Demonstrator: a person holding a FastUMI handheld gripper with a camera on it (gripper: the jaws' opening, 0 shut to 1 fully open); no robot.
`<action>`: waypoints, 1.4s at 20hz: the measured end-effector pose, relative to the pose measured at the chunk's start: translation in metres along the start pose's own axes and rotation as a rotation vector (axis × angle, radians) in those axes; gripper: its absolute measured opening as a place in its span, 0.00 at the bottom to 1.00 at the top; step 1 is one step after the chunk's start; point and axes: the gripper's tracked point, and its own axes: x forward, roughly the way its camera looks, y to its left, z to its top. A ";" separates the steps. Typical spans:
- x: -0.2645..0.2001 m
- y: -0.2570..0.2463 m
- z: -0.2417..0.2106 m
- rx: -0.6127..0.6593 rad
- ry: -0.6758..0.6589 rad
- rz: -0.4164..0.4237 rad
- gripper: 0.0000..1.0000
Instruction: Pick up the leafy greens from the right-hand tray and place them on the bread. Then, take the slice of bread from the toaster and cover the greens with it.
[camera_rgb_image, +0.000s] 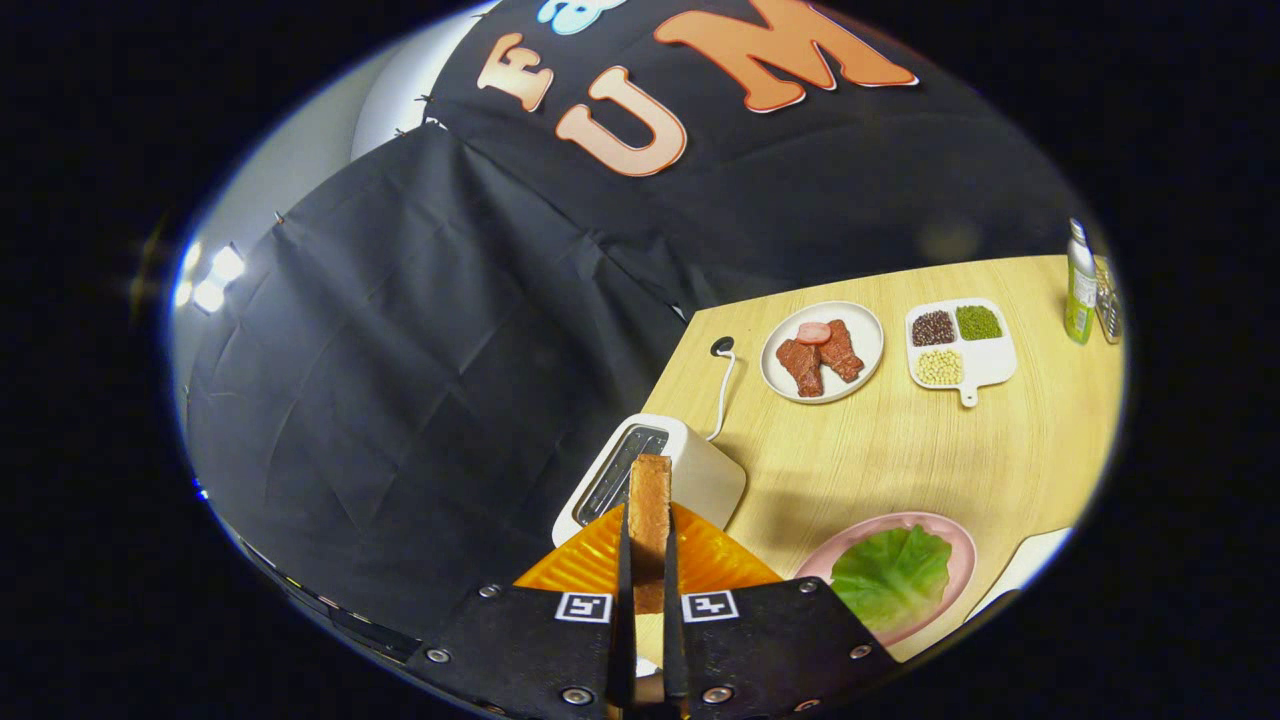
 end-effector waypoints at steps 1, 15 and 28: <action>-0.003 -0.006 -0.001 -0.001 -0.008 -0.003 0.11; -0.021 -0.085 -0.057 0.019 -0.039 -0.040 0.11; -0.025 -0.172 -0.103 0.151 -0.012 -0.123 0.11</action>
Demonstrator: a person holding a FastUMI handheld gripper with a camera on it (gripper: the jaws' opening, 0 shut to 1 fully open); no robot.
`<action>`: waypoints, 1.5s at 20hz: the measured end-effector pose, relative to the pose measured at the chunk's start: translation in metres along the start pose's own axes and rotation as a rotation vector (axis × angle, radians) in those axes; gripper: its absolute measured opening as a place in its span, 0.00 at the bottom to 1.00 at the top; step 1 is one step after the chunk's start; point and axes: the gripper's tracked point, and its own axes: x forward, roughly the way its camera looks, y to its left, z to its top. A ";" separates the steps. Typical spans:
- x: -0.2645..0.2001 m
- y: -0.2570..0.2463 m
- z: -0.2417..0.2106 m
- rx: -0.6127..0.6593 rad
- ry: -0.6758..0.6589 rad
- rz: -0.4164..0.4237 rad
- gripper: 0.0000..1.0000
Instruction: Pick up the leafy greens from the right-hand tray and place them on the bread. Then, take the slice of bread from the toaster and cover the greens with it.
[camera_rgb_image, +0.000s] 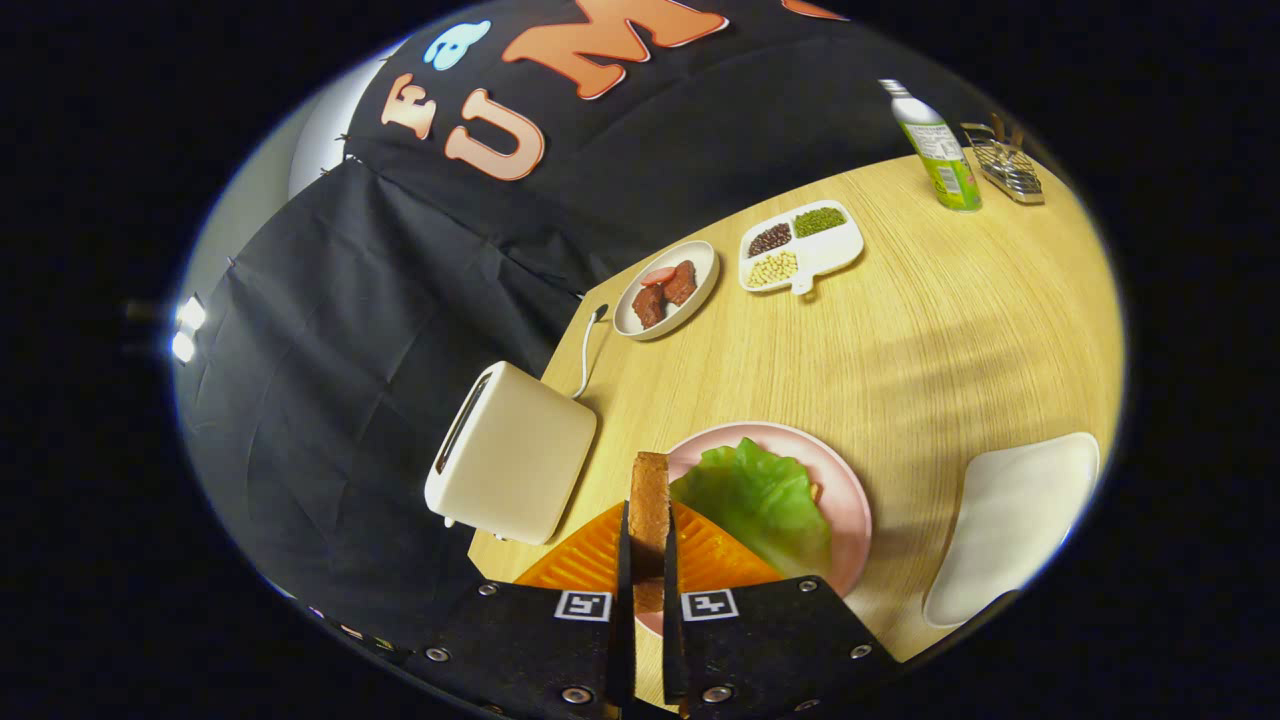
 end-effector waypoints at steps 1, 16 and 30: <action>0.003 -0.007 -0.002 -0.005 0.000 -0.022 0.11; 0.011 -0.074 -0.016 -0.218 -0.024 -0.296 0.43; -0.049 -0.015 0.070 -0.461 -0.464 -0.342 0.59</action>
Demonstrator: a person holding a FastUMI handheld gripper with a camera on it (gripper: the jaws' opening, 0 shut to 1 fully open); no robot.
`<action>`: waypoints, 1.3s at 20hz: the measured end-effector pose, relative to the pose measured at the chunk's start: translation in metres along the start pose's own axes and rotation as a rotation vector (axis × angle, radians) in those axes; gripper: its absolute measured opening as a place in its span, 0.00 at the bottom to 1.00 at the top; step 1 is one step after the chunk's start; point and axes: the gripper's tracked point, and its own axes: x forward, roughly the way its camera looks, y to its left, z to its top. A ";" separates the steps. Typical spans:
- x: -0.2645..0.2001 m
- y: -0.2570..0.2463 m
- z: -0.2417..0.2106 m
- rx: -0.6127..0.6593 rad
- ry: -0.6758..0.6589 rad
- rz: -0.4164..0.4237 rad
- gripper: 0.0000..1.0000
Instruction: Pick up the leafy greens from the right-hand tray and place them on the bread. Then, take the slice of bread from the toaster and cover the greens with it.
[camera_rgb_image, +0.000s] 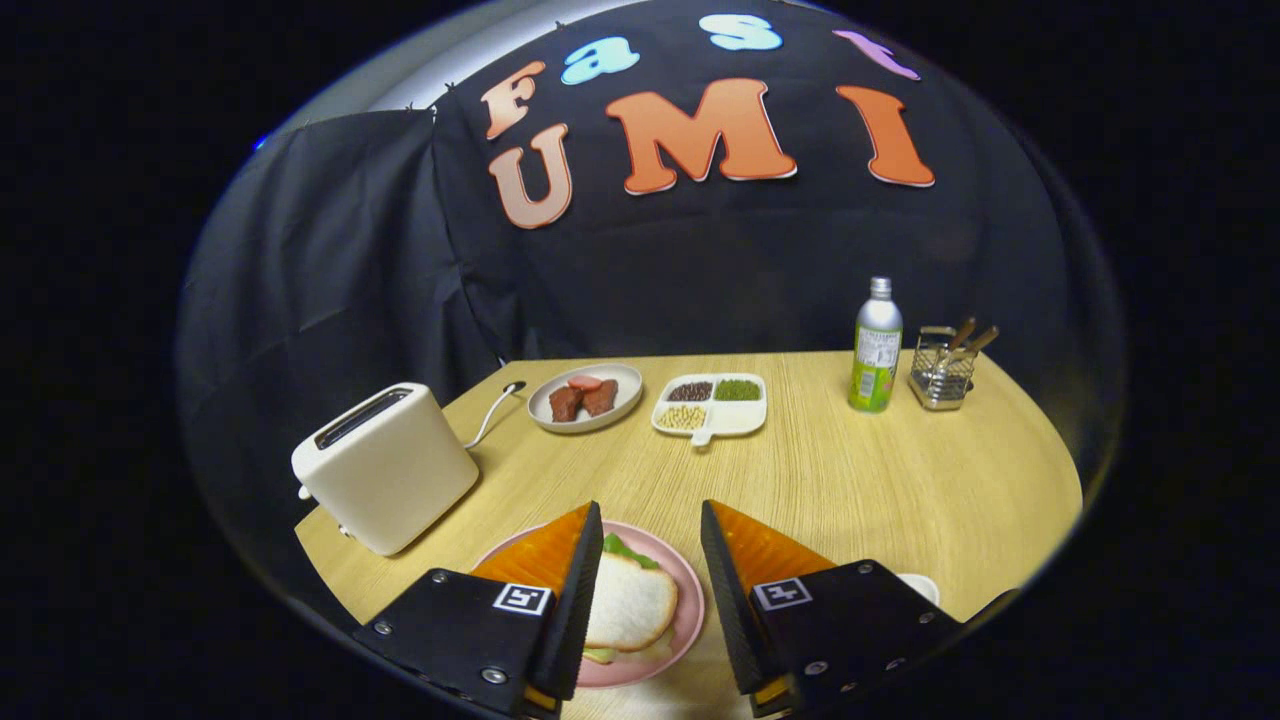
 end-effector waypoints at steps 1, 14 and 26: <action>-0.004 0.000 0.011 -0.007 -0.038 -0.010 0.60; -0.050 0.018 0.097 -0.118 -0.388 -0.159 0.89; -0.074 0.016 0.116 -0.211 -0.568 -0.221 0.93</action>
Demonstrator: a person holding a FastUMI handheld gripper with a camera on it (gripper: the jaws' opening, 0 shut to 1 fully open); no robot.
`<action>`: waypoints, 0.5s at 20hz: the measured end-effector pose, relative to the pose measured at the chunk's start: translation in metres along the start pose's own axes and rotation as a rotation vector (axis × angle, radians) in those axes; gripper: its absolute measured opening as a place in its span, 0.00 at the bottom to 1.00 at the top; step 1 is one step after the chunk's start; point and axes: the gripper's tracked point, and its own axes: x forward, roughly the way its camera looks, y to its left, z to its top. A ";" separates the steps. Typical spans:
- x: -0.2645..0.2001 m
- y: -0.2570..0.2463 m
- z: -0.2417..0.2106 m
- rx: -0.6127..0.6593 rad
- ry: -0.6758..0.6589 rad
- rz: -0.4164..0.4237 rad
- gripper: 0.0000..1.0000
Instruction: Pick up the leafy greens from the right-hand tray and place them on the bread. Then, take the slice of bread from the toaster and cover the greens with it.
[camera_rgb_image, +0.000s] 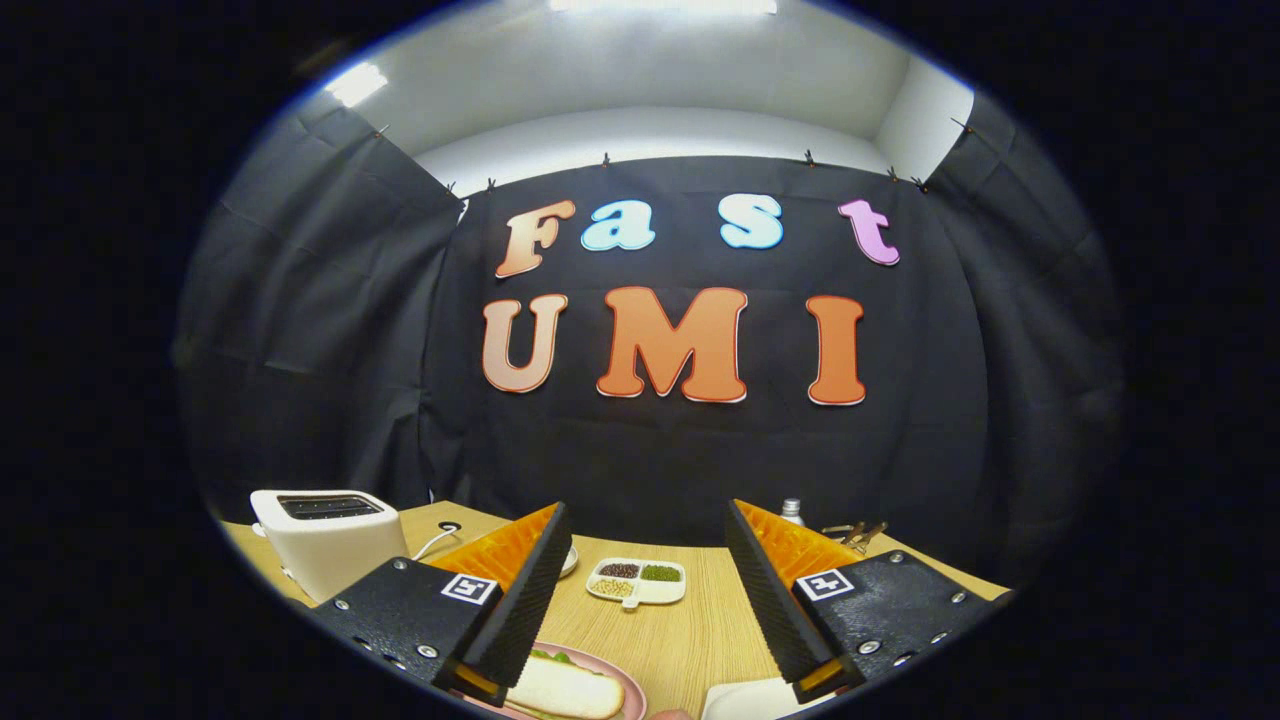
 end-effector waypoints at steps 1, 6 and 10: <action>-0.001 0.002 0.006 -0.013 -0.017 0.006 0.93; -0.009 0.015 0.022 -0.057 -0.055 0.044 0.93; -0.013 0.022 0.030 -0.062 -0.058 0.069 0.95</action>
